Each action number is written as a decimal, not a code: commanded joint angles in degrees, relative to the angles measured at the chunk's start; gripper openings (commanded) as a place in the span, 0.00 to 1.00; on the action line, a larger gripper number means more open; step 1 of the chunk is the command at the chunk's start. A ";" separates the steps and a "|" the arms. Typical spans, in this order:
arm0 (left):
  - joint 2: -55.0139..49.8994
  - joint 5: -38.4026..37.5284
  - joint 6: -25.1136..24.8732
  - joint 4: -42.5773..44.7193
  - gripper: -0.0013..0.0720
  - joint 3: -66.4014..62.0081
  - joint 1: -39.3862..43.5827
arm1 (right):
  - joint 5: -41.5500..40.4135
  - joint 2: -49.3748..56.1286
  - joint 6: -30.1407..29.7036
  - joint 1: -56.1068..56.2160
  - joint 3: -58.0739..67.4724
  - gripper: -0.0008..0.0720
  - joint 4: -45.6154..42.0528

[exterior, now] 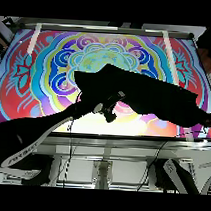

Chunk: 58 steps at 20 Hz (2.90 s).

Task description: Fold the clothes and pants, and hang the long-sleeved shirts on hangers.

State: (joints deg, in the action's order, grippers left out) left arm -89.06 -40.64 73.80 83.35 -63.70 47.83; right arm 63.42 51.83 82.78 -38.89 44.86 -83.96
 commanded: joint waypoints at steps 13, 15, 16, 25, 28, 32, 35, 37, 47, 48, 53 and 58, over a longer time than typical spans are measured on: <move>-4.57 7.52 10.49 8.15 0.38 -0.11 -0.15 | -0.07 -0.02 -0.02 0.00 0.00 0.07 0.44; -5.42 5.66 11.06 8.15 0.29 -0.11 -0.72 | -0.07 -0.02 -0.02 0.00 0.00 0.07 0.44; -5.75 4.72 11.13 8.13 0.20 -0.11 -1.05 | -0.07 -0.02 -0.02 0.00 0.00 0.07 0.44; 6.51 -5.09 16.28 12.72 0.05 -0.50 -14.97 | -2.08 0.00 -7.04 0.02 0.48 0.07 13.57; 18.25 -5.05 16.26 12.68 0.05 -0.92 -28.44 | -1.92 0.28 -9.53 0.00 4.44 0.07 20.57; 30.32 -5.09 16.24 11.78 0.05 -3.48 -48.94 | -2.27 3.67 -10.82 0.02 17.38 0.06 30.38; 34.53 -5.62 12.46 8.98 0.05 -6.27 -61.00 | -3.19 8.02 -11.47 0.00 28.04 0.06 39.71; 35.82 -7.45 7.50 7.41 0.05 -7.37 -67.23 | -2.78 10.54 -11.10 -0.02 34.32 0.06 40.02; 35.95 -19.47 -15.69 3.54 0.05 -6.08 -74.84 | 15.15 13.40 1.95 -0.04 39.74 0.07 4.28; 35.98 -20.87 -18.10 3.52 0.05 -4.35 -74.84 | 14.99 13.00 1.95 -0.04 37.62 0.07 4.28; 36.96 -25.09 -29.75 3.54 0.05 11.82 -74.20 | 15.69 12.79 0.48 -0.04 25.49 0.07 0.04; 37.29 -31.52 -38.64 3.43 0.21 20.28 -71.65 | 15.65 12.81 0.48 -0.04 17.97 0.07 -8.09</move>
State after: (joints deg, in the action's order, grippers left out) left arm -51.96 -67.64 41.47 87.35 -47.72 -24.97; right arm 78.39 64.66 83.33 -38.94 66.92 -86.89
